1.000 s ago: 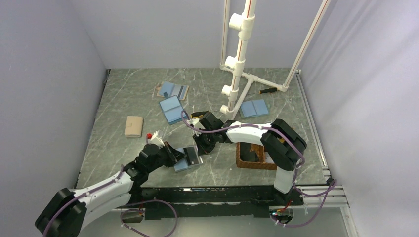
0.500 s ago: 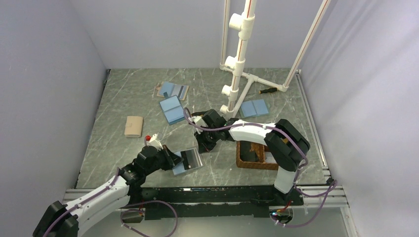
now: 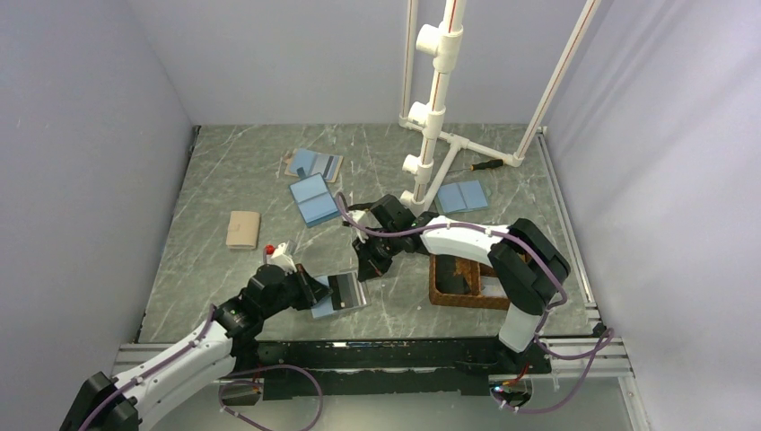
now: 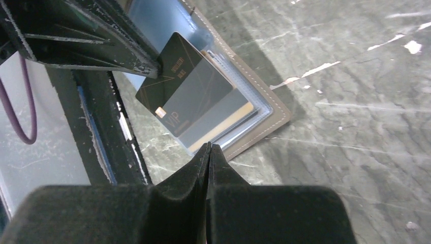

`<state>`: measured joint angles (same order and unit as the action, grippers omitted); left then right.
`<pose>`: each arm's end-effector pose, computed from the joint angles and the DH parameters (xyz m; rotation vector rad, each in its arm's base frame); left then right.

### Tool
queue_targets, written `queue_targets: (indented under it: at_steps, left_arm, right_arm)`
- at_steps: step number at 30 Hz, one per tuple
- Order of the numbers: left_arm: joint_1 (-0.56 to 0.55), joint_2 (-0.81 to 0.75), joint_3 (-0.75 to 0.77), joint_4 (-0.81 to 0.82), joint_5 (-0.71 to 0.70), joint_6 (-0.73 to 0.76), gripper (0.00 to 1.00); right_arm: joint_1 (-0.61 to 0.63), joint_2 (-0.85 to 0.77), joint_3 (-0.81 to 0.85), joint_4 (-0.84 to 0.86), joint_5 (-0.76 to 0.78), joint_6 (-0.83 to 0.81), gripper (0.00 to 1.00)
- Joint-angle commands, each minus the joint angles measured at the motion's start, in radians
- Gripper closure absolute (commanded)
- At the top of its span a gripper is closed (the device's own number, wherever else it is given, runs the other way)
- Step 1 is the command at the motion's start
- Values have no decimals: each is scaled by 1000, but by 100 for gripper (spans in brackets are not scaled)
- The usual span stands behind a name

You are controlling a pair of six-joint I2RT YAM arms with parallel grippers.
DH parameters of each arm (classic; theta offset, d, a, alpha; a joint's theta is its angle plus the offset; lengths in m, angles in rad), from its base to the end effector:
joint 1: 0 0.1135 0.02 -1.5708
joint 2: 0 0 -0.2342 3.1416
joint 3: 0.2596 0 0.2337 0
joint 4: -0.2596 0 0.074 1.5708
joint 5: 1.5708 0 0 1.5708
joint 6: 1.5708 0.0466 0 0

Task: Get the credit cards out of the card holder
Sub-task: Remove the credit card from the card holder.

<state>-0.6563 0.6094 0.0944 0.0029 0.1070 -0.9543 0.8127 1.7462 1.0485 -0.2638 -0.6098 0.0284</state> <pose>0.1229 -0.1009 0.1295 -0.2666 2.2551 -1.0417 0.2121 0.2628 0.1530 -1.2421 2.3244 1.0901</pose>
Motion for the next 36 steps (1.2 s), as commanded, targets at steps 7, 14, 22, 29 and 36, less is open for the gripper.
queue_targets:
  at_steps: [7, 14, 22, 29, 36]
  left_arm:
    - [-5, -25, 38, 43, 36, 27, 100]
    - [-5, -20, 9, 122, 58, 14, 100]
    - [-5, 38, -17, 195, 60, -21, 100]
    - [-5, 65, -55, 241, 46, -48, 100]
    - [-5, 47, -80, 228, 23, -88, 90]
  right_arm:
    - [3, -16, 31, -1, -82, -19, 100]
    - [15, 5, 33, -3, -97, -17, 100]
    - [39, 76, 50, -20, 14, 5, 100]
    - [45, 97, 51, -21, 71, 16, 100]
    - [57, 125, 59, -34, 83, 15, 100]
